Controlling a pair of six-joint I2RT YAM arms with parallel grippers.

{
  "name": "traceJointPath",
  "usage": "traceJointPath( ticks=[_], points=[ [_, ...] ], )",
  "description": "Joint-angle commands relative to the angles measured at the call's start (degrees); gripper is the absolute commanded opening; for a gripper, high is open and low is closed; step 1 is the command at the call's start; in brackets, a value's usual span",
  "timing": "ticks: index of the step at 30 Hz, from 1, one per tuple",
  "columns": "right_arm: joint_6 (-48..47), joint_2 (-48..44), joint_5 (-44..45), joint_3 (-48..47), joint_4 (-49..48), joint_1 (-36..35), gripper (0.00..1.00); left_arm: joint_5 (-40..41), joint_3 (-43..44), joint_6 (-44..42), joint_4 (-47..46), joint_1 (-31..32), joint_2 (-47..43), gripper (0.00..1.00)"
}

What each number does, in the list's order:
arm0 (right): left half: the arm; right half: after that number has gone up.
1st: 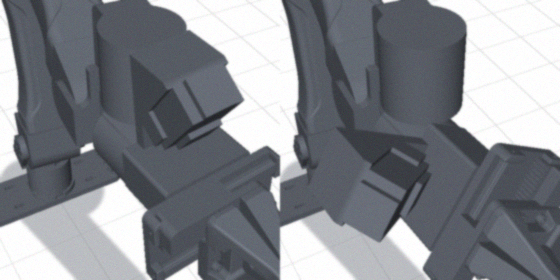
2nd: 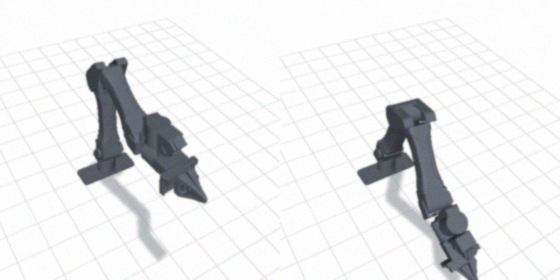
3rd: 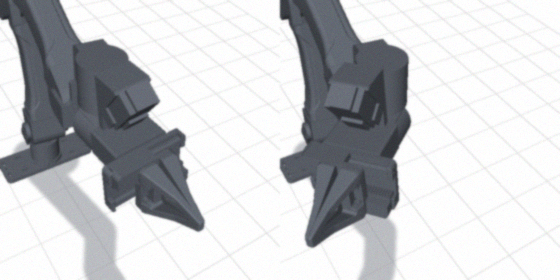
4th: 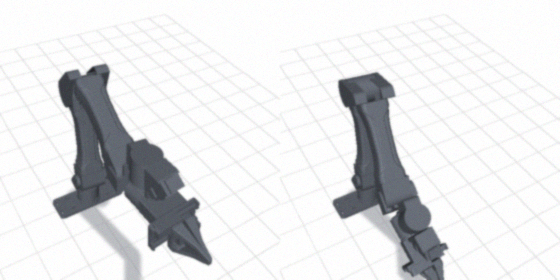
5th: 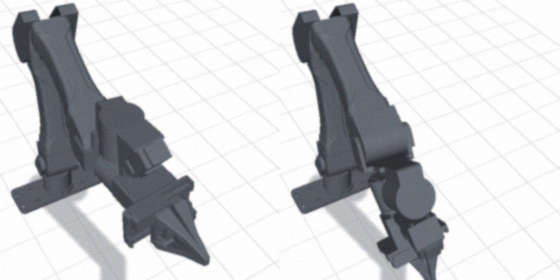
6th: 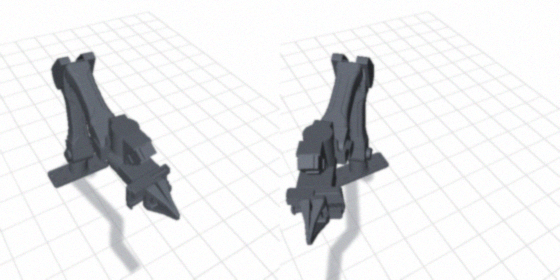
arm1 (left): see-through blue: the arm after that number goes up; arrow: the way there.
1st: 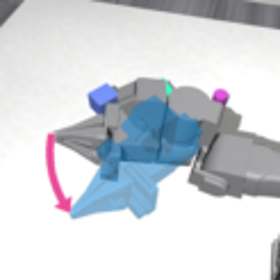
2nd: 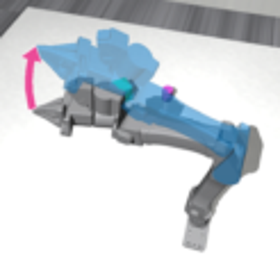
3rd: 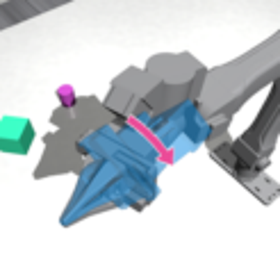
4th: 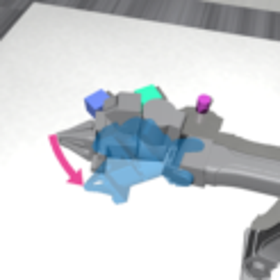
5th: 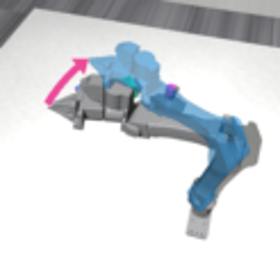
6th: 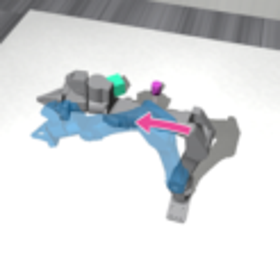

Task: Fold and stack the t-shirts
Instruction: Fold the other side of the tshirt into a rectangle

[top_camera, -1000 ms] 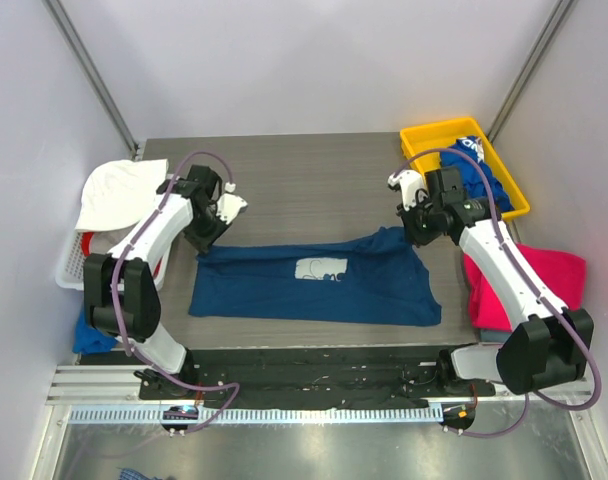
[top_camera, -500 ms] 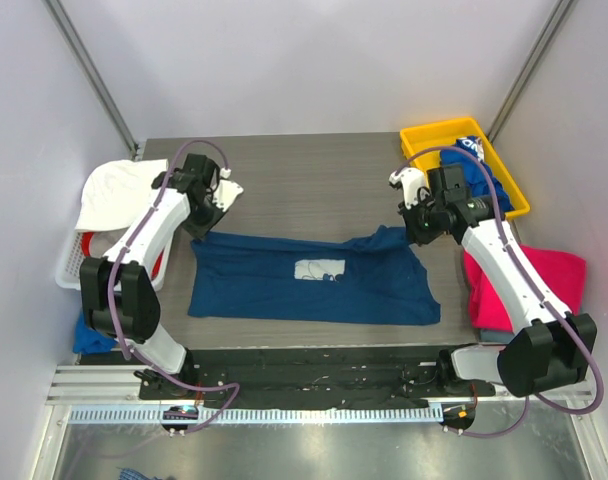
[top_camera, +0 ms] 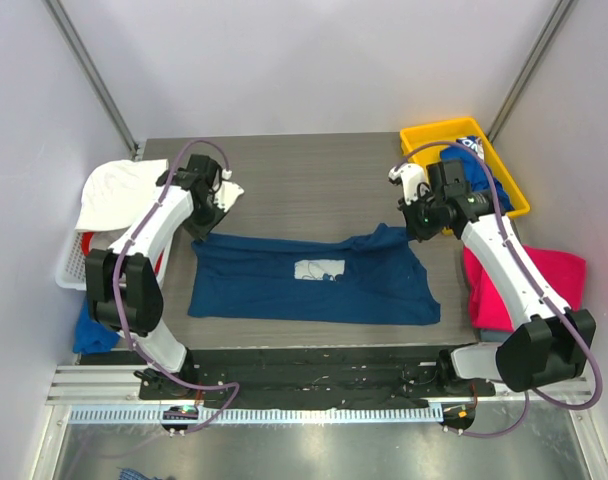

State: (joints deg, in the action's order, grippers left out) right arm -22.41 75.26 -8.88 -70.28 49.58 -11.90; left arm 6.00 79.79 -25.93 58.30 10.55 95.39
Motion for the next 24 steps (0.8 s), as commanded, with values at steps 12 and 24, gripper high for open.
traceJointPath(
  ticks=[12,24],
  points=[
    [-3.25,-9.08,-1.22,12.52,3.77,-0.31,0.01,-2.04,-8.16,0.53,-1.00,0.09,-2.23,0.00],
    [-5.88,-6.62,-1.31,13.59,4.12,-0.49,0.01,-3.10,-8.16,1.41,0.67,0.88,1.98,0.00]
  ],
)
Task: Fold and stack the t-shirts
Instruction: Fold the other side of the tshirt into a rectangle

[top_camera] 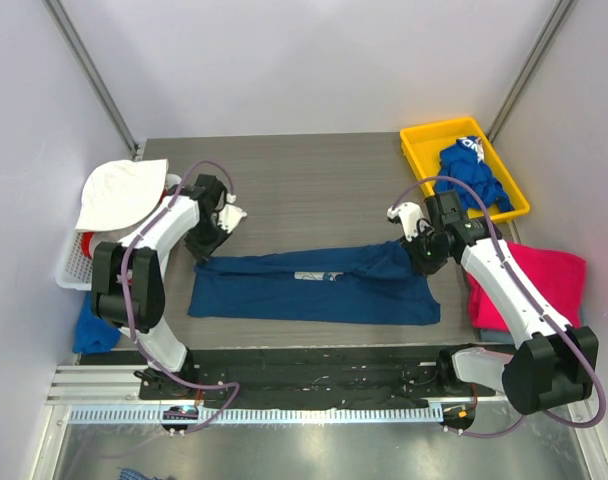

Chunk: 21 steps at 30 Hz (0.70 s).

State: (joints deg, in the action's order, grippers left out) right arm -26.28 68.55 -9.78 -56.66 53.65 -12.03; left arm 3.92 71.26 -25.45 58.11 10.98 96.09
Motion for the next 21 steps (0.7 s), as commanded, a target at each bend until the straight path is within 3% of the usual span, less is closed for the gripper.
traceJointPath(
  ticks=[1,8,18,21],
  points=[
    [-2.28,0.35,-0.15,0.06,0.23,-0.27,0.01,-1.11,0.45,0.93,1.30,0.70,1.46,0.00],
    [-3.86,1.14,0.29,0.41,1.28,-0.54,0.01,-0.23,0.89,0.93,3.41,1.23,2.87,0.09],
    [-5.01,0.88,1.08,1.20,2.16,-0.71,0.01,1.18,1.07,0.40,6.58,1.32,1.29,0.48],
    [-5.09,0.97,1.25,1.47,2.16,-0.80,0.01,-1.10,1.77,0.58,8.77,1.32,0.06,0.51]
  ],
)
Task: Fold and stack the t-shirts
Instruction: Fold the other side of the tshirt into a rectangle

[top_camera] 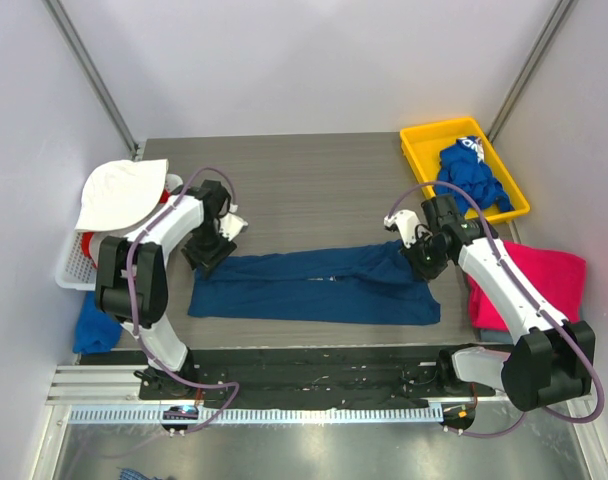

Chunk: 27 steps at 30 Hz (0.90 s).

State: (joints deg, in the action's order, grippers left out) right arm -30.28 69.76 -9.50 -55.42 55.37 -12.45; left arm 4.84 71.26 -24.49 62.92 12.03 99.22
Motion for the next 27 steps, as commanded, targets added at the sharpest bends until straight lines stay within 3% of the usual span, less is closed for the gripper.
traceJointPath(
  ticks=[1,12,27],
  points=[
    [-1.18,-0.23,1.06,0.22,0.44,-0.38,0.01,-2.72,1.95,-0.38,4.49,0.19,-3.42,0.52],
    [-1.89,-1.29,2.47,1.89,0.26,-0.56,0.01,-17.31,5.20,0.93,8.54,0.27,-4.65,0.62],
    [-1.27,-1.38,2.20,-0.83,3.24,-1.70,0.01,-7.31,5.72,3.13,2.92,0.45,6.60,0.65]
  ],
)
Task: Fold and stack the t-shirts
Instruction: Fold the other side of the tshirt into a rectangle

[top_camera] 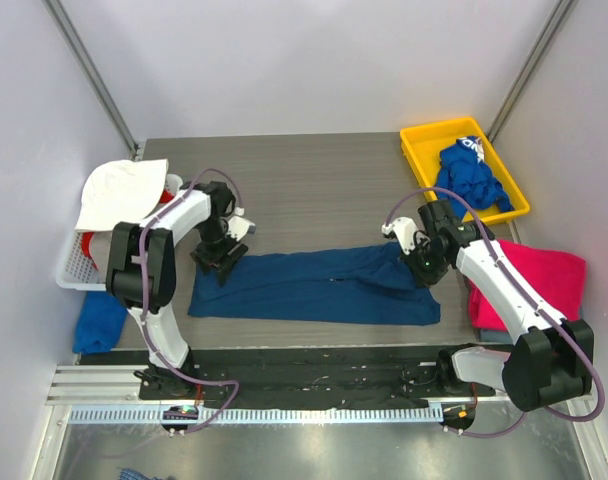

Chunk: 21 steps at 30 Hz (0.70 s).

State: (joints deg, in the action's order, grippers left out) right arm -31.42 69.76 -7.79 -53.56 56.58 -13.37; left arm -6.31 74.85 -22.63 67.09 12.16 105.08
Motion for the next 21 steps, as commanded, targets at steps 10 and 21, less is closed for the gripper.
traceJointPath(
  ticks=[10,21],
  points=[
    [-0.05,-1.99,0.67,-3.57,4.59,-2.01,0.01,7.97,4.34,2.15,-1.70,0.84,5.22,0.68],
    [-0.66,-3.13,0.85,-4.01,7.32,-2.81,0.01,10.96,7.50,2.94,-1.43,1.02,9.88,0.70]
  ],
)
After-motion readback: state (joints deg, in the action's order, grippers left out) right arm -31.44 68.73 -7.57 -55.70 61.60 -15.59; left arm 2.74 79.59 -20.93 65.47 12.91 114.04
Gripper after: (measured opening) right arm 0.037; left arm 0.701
